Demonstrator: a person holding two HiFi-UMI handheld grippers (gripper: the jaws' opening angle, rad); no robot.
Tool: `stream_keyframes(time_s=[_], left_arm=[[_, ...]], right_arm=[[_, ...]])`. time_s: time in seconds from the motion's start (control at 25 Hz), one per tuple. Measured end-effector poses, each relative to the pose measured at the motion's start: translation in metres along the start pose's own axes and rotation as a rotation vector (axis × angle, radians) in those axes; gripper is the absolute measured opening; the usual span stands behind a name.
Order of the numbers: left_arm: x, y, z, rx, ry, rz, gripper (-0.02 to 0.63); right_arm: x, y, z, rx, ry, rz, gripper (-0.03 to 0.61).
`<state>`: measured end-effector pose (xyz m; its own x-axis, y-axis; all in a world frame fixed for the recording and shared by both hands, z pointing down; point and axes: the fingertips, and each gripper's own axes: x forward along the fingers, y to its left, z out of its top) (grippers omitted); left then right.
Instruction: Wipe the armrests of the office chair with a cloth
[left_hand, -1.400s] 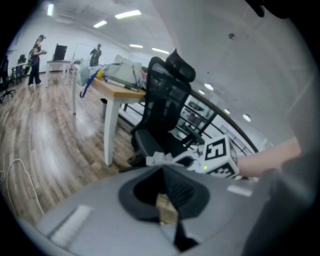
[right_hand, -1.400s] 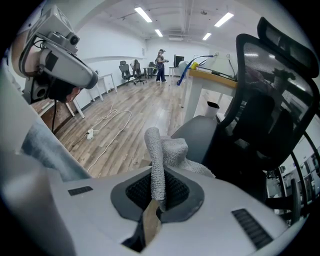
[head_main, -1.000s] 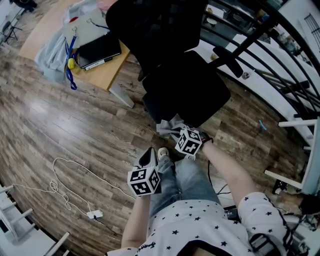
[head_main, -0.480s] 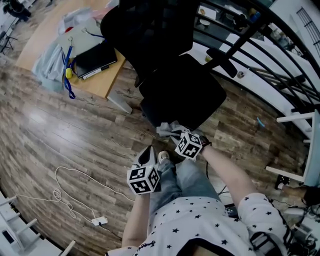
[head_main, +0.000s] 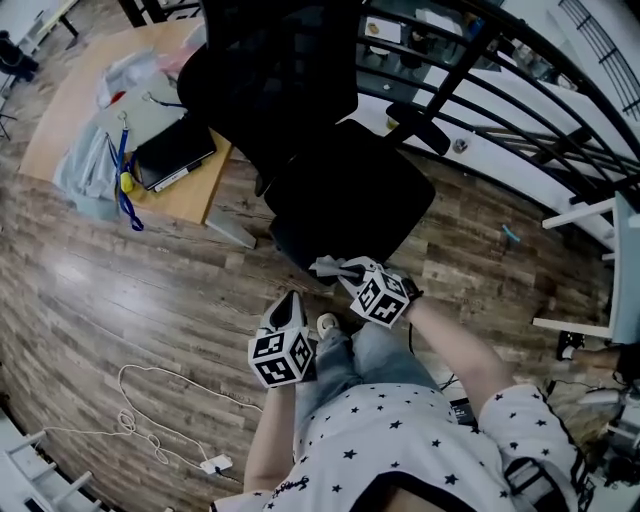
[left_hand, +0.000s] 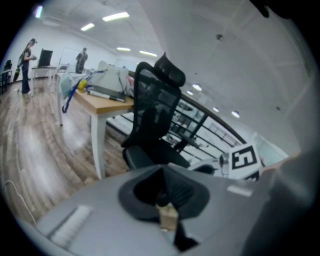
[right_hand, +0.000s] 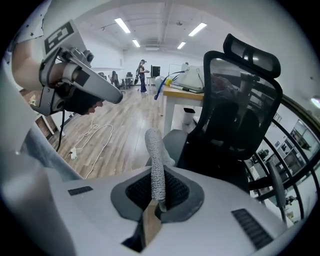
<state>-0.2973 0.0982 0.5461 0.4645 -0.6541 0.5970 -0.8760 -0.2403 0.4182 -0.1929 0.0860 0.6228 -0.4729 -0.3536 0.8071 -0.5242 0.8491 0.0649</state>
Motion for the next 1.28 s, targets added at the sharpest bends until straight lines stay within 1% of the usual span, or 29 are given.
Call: stream_keyframes(time_s=[0.36,0.68,0.96,1.28], left_arm=[[0.004,-0.007,0.014,0.026,0.005,-0.037,0.008],[0.011,-0.027,0.024,0.064,0.012,-0.062,0.008],[0.024,-0.053,0.032,0.086,0.0,-0.058,0.008],[0.057,-0.1,0.05,0.107,-0.029,-0.031,0.008]], right_arm=[[-0.031,-0.009,0.019,0.092,-0.058,-0.075,0.025],[-0.061,-0.024,0.027,0.138,-0.115,-0.128,0.026],[-0.093,-0.051,0.019,0.178,-0.174,-0.171,0.026],[-0.134,-0.103,-0.006,0.202,-0.232,-0.197,0.025]])
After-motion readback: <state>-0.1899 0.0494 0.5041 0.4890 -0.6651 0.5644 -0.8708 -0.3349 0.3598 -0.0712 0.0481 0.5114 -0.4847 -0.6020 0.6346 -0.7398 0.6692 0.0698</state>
